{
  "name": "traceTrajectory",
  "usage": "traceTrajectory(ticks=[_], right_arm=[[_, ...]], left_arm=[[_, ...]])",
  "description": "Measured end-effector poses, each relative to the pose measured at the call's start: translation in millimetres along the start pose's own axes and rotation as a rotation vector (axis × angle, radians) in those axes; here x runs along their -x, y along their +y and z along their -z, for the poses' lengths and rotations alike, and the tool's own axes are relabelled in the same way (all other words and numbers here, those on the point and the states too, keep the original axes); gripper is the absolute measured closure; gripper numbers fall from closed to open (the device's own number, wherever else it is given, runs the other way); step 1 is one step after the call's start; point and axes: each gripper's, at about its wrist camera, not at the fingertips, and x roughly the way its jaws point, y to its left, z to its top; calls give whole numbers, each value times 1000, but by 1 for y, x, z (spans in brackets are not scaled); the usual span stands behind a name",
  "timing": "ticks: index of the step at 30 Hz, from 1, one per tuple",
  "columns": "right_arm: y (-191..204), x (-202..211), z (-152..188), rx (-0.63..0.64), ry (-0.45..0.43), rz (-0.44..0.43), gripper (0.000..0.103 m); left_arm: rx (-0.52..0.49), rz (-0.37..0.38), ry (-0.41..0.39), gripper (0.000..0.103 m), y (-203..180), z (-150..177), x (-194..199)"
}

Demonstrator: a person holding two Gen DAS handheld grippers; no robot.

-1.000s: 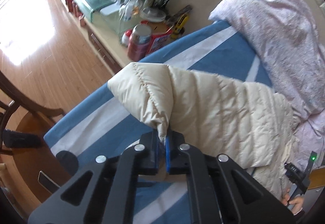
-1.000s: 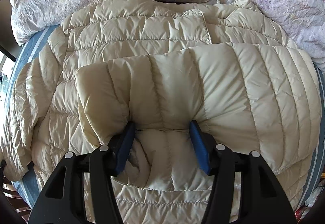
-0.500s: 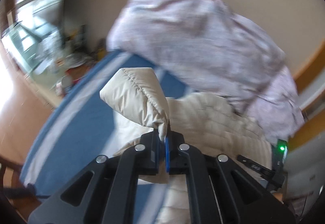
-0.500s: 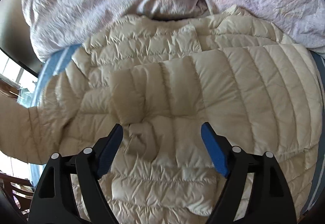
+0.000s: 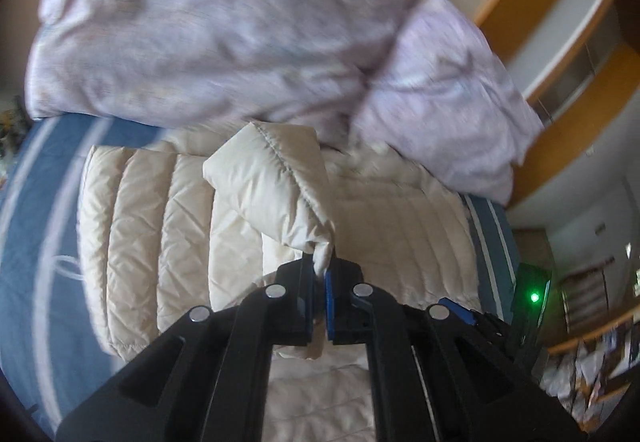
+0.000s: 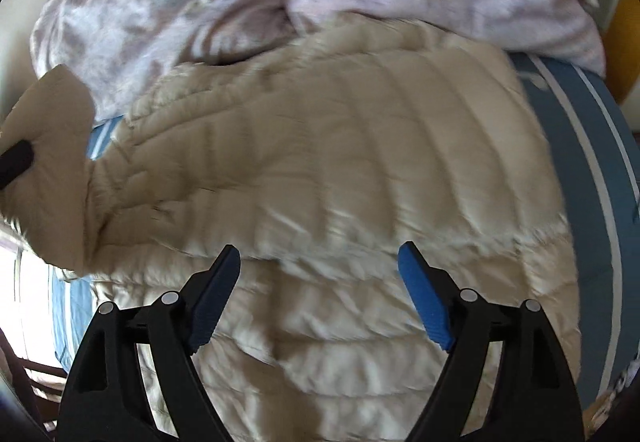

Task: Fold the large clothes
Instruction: 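Fold the held sleeve across the jacket back and open the left gripper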

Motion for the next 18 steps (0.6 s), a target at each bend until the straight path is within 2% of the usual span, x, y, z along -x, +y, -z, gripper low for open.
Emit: traceTrajectory(ticks=[9,14,16,18], right_arm=[[-58,12,28,-105,-10,39,20],[-77,15,38,-121,-13,47,20],[-80,15,39,-123,-16,44,20],[-80,17,38,-115,-23,39,20]], left_arm=[[-83,44,135,98,-74,18,-75],[-110,48,179,95,-97,26,-104],[-110,36,187,88,-101,29,-110],[-97,49,194,68,-101,29,-113]])
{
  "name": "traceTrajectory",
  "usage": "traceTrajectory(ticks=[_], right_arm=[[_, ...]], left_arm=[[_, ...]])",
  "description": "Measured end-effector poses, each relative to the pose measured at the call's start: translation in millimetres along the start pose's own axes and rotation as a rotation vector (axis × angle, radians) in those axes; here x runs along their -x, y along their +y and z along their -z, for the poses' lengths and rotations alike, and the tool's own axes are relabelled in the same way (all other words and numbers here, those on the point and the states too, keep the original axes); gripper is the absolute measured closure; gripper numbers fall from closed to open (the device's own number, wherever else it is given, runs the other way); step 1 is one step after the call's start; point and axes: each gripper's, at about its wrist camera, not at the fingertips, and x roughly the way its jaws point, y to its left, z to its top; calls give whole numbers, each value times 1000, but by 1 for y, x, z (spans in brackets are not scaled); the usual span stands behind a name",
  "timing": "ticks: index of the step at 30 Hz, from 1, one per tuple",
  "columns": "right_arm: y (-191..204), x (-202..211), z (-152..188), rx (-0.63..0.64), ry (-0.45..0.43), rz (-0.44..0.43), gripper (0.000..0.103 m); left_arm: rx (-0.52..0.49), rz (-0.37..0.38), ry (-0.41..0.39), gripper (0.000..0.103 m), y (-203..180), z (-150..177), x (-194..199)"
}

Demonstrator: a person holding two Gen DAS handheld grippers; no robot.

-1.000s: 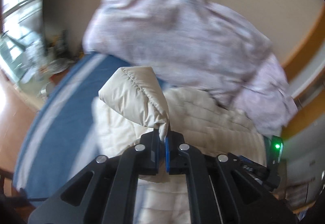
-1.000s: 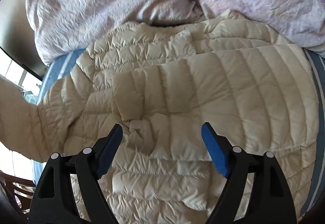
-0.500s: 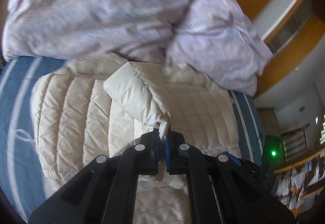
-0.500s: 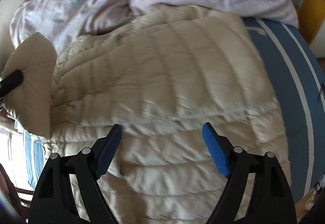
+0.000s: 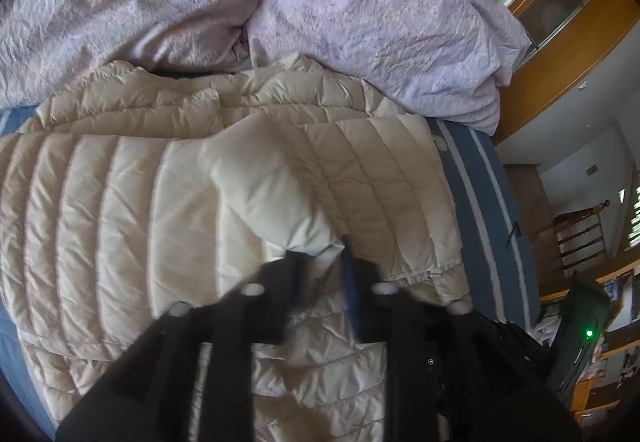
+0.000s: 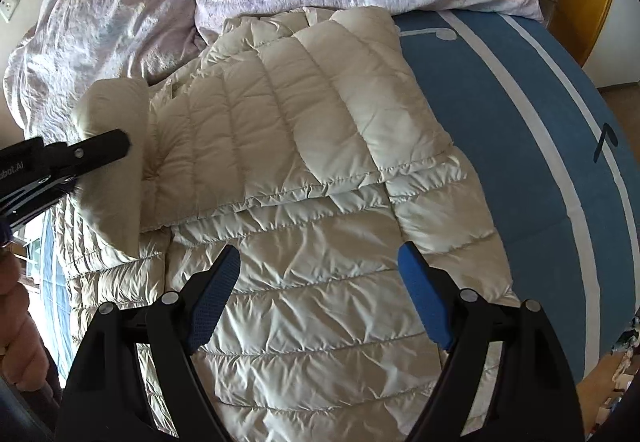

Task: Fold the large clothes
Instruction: 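Fold the held sleeve across the jacket back and open the left gripper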

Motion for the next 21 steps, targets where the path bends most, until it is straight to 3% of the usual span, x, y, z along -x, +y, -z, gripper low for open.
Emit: traceTrajectory(ticks=[3,7,10,12,15,18,21], right_arm=[[7,1,-3,26,-16,-16,20],[25,2,-9,73,-43,-56,21],[46,2,-13,121,-60,-112,33],[60,1,-15,157,-69,-149,48],[89,-4,-20,233,-78,-185,60],[113,-20,-24,294,-64,-194,70],[124,-35,-30,305,-45,-187,73]], left_arm=[[7,-1,-18,53,4,-4,5],[27,-8,-44,47,20,-10,18],[42,-23,-67,43,39,-12,30],[46,-72,-78,43,56,-9,35],[53,-146,-80,43,80,-3,41],[72,-198,-75,43,104,4,44],[87,-240,-69,43,123,12,46]])
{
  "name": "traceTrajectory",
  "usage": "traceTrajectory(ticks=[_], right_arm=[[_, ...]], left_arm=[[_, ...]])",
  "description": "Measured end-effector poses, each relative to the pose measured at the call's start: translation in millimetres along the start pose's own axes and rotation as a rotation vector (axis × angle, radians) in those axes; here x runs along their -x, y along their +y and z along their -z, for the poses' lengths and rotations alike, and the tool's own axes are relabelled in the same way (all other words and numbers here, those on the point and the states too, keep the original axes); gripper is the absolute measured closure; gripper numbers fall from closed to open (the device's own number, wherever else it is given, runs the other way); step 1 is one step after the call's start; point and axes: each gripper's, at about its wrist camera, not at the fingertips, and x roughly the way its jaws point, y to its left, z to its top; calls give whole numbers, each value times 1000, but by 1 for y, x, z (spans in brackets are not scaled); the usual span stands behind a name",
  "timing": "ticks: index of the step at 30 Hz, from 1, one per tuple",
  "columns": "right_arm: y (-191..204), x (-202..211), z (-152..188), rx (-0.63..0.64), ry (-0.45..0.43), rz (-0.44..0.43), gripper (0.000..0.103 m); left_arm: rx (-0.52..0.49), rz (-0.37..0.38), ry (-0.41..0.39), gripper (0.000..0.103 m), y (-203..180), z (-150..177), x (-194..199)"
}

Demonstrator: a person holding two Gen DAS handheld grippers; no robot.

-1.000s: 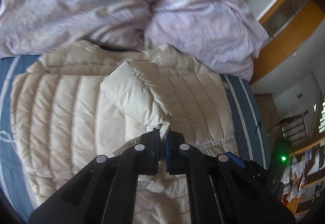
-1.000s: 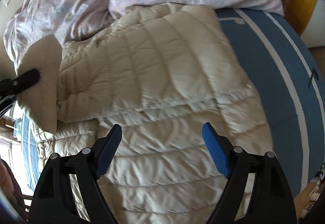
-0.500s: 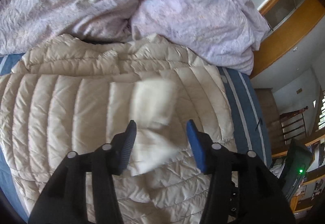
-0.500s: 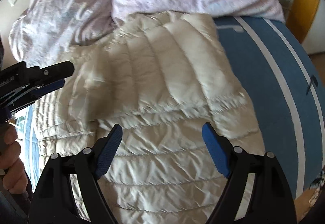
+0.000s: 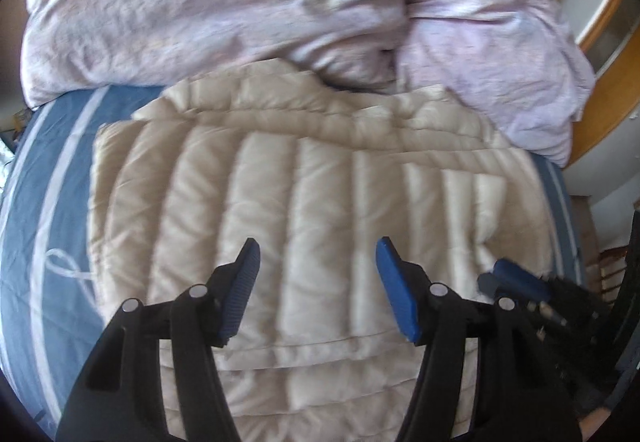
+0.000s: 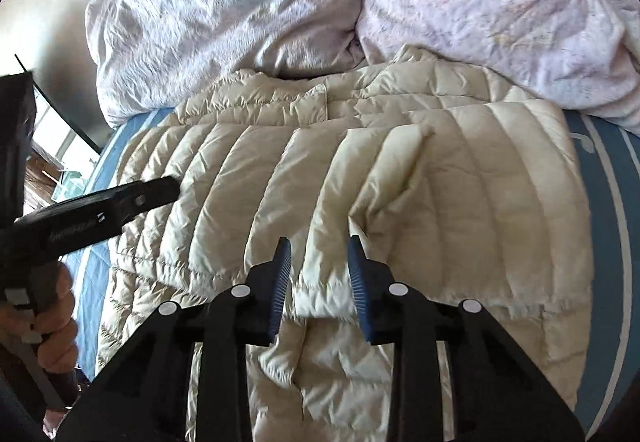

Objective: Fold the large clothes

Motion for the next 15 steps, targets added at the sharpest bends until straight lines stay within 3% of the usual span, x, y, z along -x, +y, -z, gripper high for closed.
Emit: traceTrajectory(ticks=[8,15], right_arm=[[-21,-33,-15,-43,66,81,75],[-34,-56,-11,-98,124,100,75]], left_arm=[[25,-72,21,43,35,8,-12],[32,-96,47,43,47,7,-28]])
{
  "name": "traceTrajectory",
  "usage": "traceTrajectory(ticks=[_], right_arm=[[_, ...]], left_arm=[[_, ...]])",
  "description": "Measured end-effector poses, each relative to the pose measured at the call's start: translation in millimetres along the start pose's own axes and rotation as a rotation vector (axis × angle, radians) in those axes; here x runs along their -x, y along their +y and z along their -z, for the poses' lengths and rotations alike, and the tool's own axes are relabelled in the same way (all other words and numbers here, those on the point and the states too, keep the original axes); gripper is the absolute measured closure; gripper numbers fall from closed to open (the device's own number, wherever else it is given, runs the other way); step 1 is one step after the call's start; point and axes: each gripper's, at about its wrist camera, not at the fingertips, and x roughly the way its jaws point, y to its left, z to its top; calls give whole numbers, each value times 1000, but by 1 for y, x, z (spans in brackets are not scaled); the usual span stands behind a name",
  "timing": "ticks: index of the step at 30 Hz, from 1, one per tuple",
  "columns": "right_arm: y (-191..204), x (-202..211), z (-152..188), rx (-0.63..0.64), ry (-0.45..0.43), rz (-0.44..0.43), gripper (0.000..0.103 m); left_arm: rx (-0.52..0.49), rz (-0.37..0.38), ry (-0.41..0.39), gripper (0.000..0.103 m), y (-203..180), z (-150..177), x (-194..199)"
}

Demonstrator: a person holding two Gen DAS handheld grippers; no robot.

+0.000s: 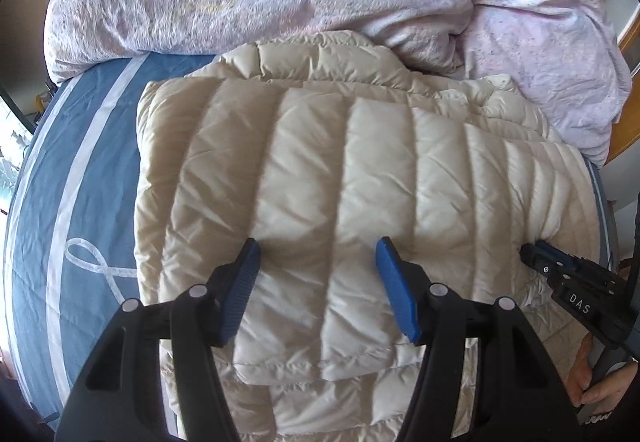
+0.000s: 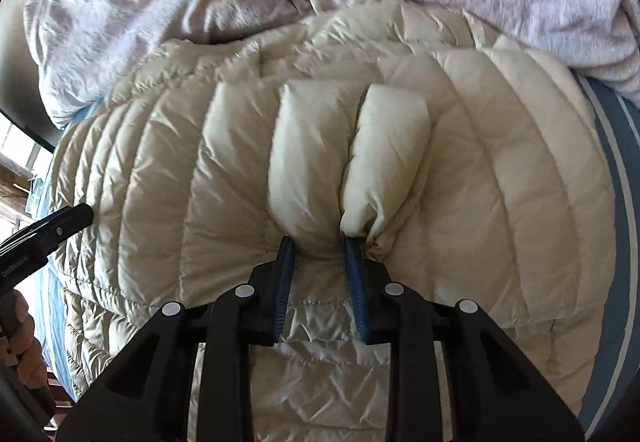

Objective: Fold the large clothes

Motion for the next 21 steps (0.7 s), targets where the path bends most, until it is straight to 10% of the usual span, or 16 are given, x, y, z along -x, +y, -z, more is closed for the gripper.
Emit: traceTrajectory(ticks=[13,21], right_arm=[[-8,-12,5,-88,27,-64,74],[-10,10,9,-110,-74,-103,35]], left_arm=[[16,-21,30,42,6,3,-17],[0,-25,-8,31,14,19,13]])
